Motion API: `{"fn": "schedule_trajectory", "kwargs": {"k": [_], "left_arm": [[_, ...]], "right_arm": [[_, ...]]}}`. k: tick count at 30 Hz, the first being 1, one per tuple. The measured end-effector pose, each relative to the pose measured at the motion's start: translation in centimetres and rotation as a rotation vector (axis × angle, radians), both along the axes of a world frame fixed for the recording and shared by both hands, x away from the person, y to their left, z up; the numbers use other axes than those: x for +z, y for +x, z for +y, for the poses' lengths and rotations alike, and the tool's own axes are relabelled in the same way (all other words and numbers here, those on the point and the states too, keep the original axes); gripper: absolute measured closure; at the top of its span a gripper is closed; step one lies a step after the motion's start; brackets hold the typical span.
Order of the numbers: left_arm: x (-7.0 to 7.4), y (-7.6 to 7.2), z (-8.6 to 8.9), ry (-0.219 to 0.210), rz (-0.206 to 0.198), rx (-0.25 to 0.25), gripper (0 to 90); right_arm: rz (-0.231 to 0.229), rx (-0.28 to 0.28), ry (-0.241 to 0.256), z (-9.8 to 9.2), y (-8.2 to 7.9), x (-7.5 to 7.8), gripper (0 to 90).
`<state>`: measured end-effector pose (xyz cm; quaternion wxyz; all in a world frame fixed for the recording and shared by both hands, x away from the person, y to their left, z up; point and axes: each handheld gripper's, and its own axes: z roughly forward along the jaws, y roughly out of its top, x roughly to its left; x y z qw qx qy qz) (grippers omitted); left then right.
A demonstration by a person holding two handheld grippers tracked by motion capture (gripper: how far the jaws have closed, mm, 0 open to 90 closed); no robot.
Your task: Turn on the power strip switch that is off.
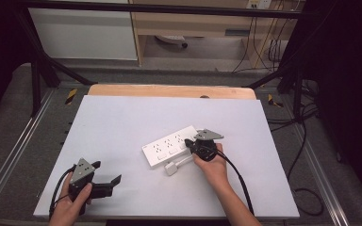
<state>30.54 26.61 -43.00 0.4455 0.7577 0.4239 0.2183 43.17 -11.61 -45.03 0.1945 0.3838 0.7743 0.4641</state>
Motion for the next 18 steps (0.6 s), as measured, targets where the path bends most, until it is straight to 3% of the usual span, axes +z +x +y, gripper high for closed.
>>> {"fn": "schedule_trajectory", "kwargs": {"k": [18], "left_arm": [[0.0, 0.0, 0.0, 0.004, 0.002, 0.003, 5.9]], "right_arm": [[-0.01, 0.003, 0.044, -0.2, 0.0, 1.3, 90.0]]}}
